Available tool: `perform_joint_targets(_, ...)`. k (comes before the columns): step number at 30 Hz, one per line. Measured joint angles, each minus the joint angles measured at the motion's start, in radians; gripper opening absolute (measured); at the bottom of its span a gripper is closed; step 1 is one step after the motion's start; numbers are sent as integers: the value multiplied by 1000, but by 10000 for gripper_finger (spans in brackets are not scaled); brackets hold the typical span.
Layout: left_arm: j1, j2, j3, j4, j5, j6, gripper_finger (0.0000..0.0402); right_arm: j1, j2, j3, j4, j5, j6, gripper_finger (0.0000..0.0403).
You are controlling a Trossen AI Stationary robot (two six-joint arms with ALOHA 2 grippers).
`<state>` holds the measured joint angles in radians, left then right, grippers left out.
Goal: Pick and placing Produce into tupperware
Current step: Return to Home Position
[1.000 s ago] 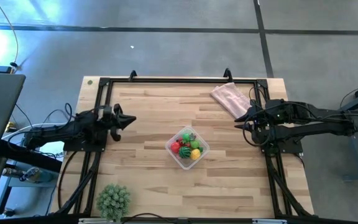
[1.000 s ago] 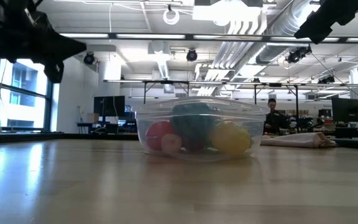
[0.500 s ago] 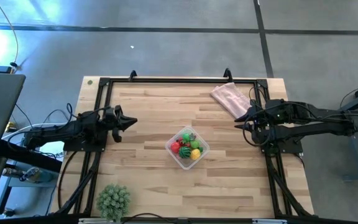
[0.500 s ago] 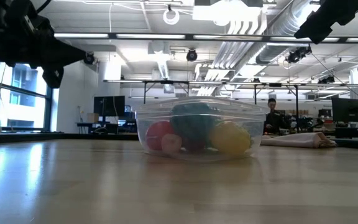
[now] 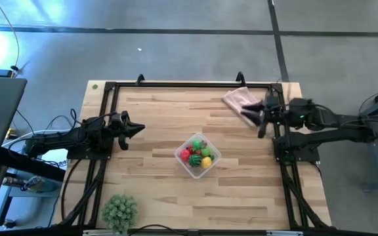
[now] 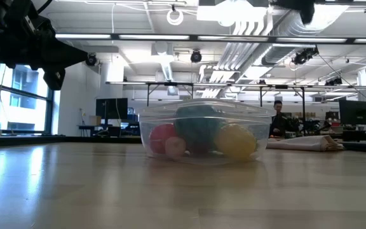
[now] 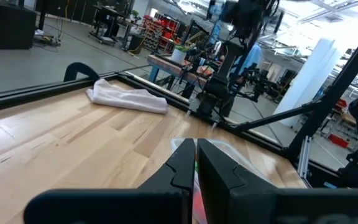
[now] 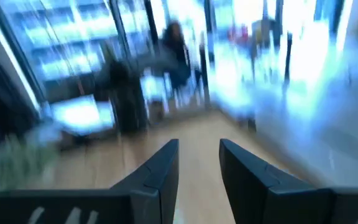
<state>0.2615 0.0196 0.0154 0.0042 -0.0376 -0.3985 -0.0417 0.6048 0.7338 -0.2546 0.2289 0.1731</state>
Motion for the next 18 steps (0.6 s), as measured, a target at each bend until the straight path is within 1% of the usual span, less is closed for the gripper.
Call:
perform_joint_targets(2, 0, 0, 0, 0, 0, 0, 8, -21, -7, 14, 143, -32, -67, 105)
perform_joint_targets(4, 0, 0, 0, 0, 0, 0, 8, -46, -26, 69, 166, -72, -104, 105)
perform_joint_targets(7, 0, 0, 0, 0, 0, 0, 8, -67, -82, 182, 54, -89, -136, 105)
perform_joint_targets(10, 0, 0, 0, 0, 0, 0, 8, -70, -152, 285, -71, -70, -154, 105)
perform_joint_targets(12, 0, 0, 0, 0, 0, 0, 8, -70, -207, 323, -120, -57, -153, 105)
perform_joint_targets(15, 0, 0, 0, 0, 0, 0, 8, -70, -298, 313, -170, -29, -132, 105)
perform_joint_targets(18, 0, 0, 0, 0, 0, 0, 8, -70, -404, 250, -175, 17, -94, 105)
